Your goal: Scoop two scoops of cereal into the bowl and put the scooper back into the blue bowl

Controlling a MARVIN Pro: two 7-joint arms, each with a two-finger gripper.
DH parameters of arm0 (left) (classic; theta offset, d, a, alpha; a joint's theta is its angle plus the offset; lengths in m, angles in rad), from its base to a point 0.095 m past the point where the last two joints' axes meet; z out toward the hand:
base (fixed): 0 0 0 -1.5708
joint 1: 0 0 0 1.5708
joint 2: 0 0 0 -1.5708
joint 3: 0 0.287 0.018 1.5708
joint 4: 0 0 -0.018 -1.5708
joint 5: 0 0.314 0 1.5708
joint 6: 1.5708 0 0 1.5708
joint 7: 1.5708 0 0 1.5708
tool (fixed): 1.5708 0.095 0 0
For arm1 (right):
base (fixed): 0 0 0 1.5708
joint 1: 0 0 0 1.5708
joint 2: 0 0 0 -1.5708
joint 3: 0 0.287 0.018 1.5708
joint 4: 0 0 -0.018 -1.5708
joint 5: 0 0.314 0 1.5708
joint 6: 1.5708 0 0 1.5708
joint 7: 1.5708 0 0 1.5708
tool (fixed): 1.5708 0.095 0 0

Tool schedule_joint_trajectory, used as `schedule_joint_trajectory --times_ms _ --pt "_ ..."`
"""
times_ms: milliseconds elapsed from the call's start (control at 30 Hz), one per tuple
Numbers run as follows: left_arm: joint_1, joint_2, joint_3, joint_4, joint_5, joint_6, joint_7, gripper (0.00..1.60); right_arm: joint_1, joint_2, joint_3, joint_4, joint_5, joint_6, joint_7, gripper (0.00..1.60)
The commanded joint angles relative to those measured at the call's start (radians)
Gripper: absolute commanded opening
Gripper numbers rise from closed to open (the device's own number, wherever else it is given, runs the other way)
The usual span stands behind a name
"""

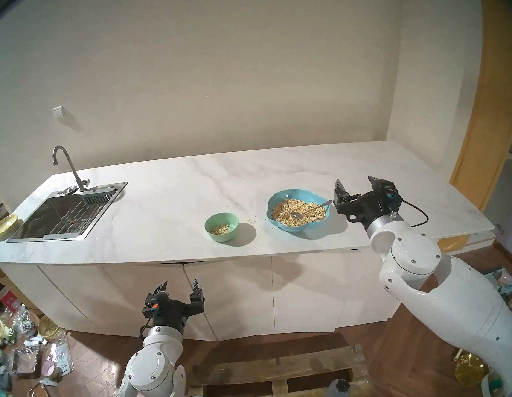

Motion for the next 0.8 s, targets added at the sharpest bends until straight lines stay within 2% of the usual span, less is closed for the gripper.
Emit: schedule_joint_trajectory --times_ms 0,767 --pt "-0.004 0.000 0.002 -0.027 -0.003 -0.005 -0.005 1.60 -0.001 -0.006 0.029 -0.032 0.003 -0.032 -0.014 1.60" --pt "-0.004 0.000 0.002 -0.027 -0.003 -0.005 -0.005 1.60 -0.002 -0.003 0.028 -0.034 0.004 -0.036 -0.017 1.60"
